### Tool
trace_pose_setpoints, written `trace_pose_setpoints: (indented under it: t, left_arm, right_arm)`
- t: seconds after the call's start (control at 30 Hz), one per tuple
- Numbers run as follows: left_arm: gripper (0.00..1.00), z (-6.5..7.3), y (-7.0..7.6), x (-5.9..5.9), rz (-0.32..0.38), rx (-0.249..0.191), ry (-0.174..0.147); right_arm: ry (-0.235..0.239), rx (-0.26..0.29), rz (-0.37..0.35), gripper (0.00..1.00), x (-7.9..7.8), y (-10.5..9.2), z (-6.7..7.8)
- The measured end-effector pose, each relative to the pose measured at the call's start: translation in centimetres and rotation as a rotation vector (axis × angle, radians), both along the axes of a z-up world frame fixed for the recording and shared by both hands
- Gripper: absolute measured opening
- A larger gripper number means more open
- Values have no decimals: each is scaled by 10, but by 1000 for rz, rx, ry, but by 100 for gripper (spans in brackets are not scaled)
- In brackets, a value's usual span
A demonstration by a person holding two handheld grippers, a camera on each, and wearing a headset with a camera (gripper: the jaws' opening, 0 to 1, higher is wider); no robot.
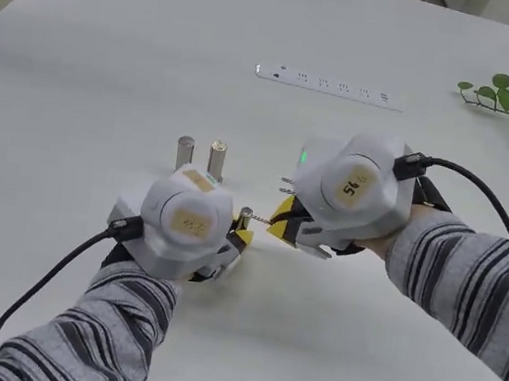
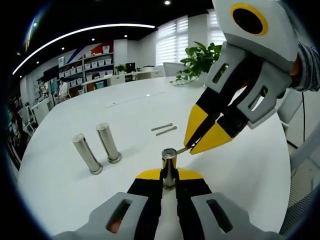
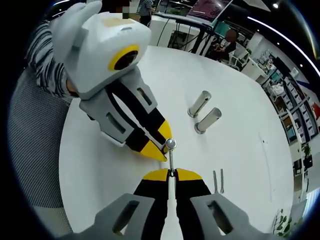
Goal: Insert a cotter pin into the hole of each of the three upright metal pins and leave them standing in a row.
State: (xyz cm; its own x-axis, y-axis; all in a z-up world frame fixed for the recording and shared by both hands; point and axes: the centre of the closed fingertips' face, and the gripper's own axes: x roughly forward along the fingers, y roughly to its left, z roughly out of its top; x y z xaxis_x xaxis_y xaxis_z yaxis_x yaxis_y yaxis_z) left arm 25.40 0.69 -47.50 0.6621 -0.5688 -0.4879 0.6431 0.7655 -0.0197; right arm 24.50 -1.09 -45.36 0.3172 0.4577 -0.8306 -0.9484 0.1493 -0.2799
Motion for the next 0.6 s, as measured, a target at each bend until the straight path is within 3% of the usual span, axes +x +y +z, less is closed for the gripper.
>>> trace_pose_setpoints:
  t: [0.6]
  left_arm:
    - [5, -1, 0, 1, 18, -16, -5]
  right_arm:
    - [-24, 38, 52, 0, -1, 18, 6]
